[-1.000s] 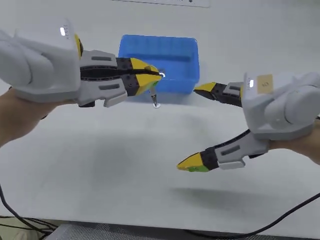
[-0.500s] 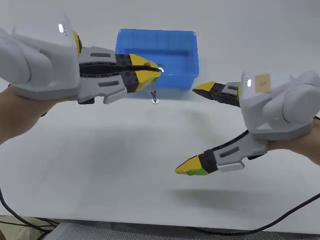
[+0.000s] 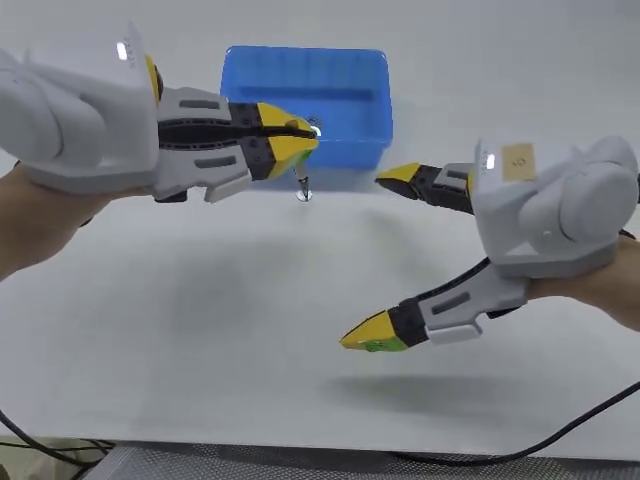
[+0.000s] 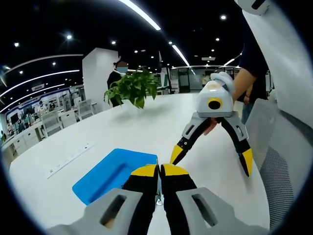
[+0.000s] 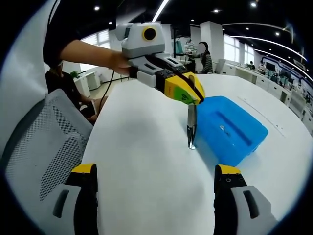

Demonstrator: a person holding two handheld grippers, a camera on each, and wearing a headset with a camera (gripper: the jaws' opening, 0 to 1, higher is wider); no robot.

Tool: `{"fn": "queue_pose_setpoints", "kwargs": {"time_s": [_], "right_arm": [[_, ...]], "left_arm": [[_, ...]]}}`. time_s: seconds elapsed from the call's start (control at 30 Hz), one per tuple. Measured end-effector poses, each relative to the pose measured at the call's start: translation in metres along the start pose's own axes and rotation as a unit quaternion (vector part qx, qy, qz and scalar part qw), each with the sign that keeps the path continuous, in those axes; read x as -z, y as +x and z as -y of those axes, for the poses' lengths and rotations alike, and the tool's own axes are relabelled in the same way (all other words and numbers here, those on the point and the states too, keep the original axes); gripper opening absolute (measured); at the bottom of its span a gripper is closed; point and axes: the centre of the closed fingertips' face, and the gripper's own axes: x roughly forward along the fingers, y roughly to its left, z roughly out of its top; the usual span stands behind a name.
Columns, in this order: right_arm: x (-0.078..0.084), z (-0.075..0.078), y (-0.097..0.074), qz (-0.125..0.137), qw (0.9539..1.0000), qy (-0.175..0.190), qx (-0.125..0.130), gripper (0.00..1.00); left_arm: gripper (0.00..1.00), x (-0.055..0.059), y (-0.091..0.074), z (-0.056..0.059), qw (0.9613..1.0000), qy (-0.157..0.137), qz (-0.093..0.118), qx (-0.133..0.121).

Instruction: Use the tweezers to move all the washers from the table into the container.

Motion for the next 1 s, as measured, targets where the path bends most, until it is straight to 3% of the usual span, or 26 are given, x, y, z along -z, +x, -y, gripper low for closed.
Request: {"fn": "queue_pose_setpoints", "kwargs": {"time_s": [0.37, 0.53, 0.77, 1.0], "right_arm": [[-0.001, 0.003, 0.005, 0.001, 1.0000, 0.003, -0.001, 0.99], [-0.012, 0.005, 0.012, 0.006, 0.9999, -0.006, -0.009, 0.97], [-0.035, 0.015, 0.024, 0.027, 0.9992, -0.007, -0.029, 0.81], [-0.047, 0.029, 0.040, 0.032, 0.9985, -0.021, -0.039, 0.54]], "left_arm": [[0.06, 0.007, -0.001, -0.001, 1.0000, -0.002, -0.007, -0.001], [0.06, 0.011, -0.007, -0.001, 0.9995, 0.001, -0.029, 0.011], [0.06, 0.017, -0.013, 0.002, 0.9982, 0.008, -0.056, 0.018], [0.06, 0.018, -0.013, 0.002, 0.9980, 0.006, -0.060, 0.017]]}}
